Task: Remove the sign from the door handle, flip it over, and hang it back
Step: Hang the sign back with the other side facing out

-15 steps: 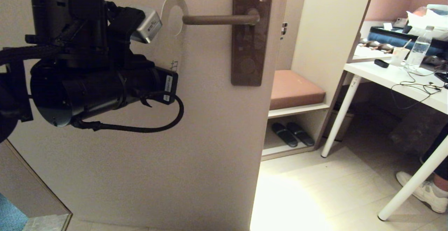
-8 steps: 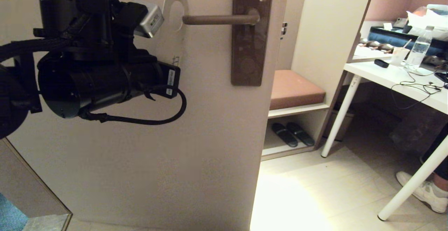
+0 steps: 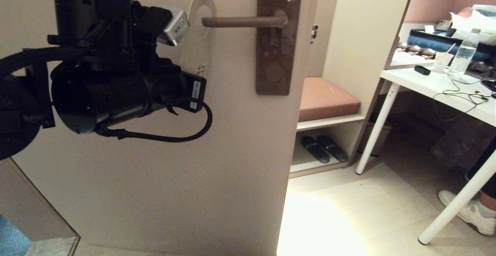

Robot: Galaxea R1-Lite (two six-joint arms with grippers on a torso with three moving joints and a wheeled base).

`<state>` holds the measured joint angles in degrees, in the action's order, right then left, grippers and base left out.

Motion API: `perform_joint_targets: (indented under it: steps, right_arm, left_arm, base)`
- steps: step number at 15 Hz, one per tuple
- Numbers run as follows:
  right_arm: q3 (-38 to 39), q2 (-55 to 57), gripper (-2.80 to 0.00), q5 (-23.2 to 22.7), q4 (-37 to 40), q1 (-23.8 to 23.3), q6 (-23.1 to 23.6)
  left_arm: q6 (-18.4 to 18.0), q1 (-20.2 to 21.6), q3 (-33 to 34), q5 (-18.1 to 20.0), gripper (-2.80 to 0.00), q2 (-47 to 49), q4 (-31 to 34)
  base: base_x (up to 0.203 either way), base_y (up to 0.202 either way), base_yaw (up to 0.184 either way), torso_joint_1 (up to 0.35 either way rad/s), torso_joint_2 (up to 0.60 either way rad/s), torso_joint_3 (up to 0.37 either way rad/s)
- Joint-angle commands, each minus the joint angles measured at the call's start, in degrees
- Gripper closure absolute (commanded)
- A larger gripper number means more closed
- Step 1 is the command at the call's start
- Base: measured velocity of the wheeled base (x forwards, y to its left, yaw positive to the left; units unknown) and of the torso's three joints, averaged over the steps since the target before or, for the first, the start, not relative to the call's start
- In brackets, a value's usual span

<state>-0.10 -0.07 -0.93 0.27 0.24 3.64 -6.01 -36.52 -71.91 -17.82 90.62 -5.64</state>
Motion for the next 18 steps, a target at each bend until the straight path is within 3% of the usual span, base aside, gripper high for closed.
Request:
perform_joint_targets:
  steps: [1, 6, 14, 18]
  right_arm:
    - [0.0, 0.1, 0.0, 0.0, 0.1, 0.0, 0.1]
    - [0.0, 0.1, 0.0, 0.0, 0.1, 0.0, 0.1]
    - [0.0, 0.1, 0.0, 0.0, 0.0, 0.0, 0.1]
    - [0.0, 0.1, 0.0, 0.0, 0.1, 0.0, 0.1]
  left_arm:
    - [0.3, -0.7, 0.0, -0.1, 0.0, 0.0, -0.1]
    - [5.1, -4.0, 0.4, -0.5, 0.0, 0.3, -0.1]
    - [5.8, -4.4, 0.2, -0.3, 0.0, 3.2, -8.9]
    - [6.8, -6.0, 0.1, -0.4, 0.0, 4.3, -9.6]
  base:
    - [0.0, 0.0, 0.0, 0.0, 0.0, 0.0]
    - [0.0, 0.0, 0.0, 0.0, 0.0, 0.0]
    - [0.0, 0.0, 0.0, 0.0, 0.0, 0.0]
    - [0.0, 0.0, 0.0, 0.0, 0.0, 0.0]
